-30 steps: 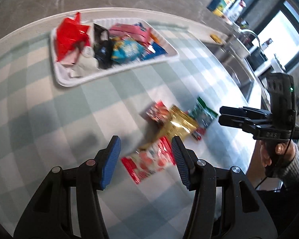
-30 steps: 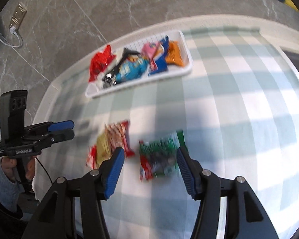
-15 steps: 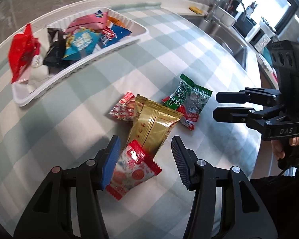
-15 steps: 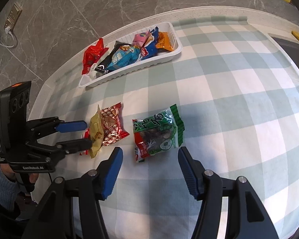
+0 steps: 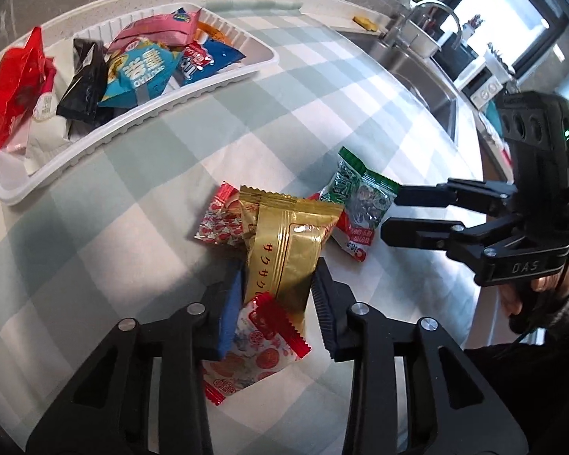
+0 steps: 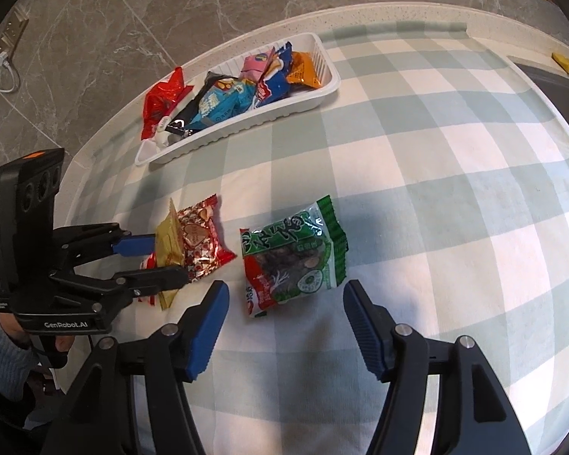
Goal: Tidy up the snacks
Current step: 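Grasp the gold wrapper with the left tool while the right tool grasps the green bag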
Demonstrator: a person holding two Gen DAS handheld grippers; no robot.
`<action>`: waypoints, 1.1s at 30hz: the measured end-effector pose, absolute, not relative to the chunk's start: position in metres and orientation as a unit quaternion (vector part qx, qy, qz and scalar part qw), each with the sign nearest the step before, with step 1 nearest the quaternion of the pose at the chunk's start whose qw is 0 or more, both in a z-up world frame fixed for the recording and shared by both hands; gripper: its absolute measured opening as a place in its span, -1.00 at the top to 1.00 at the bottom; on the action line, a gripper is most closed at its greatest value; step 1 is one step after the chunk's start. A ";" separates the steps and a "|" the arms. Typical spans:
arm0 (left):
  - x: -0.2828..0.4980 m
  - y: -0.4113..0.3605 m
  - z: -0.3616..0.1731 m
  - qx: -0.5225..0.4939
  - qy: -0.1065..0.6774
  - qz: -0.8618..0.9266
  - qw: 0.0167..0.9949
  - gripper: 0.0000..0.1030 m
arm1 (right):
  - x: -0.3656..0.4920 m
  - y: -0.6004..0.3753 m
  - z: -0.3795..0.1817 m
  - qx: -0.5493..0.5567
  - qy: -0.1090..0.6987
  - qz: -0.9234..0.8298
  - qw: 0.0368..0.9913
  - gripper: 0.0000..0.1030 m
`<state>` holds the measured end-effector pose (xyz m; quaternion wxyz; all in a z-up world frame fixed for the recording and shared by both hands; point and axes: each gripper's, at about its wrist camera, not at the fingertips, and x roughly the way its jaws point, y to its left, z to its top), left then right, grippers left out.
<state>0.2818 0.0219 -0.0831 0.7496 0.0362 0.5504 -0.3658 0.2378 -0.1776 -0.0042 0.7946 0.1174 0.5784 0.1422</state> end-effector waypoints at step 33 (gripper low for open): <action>0.283 0.059 -0.081 -0.052 0.547 -0.323 0.771 0.47 | 0.279 -0.130 -0.023 0.010 0.593 0.094 0.799 0.35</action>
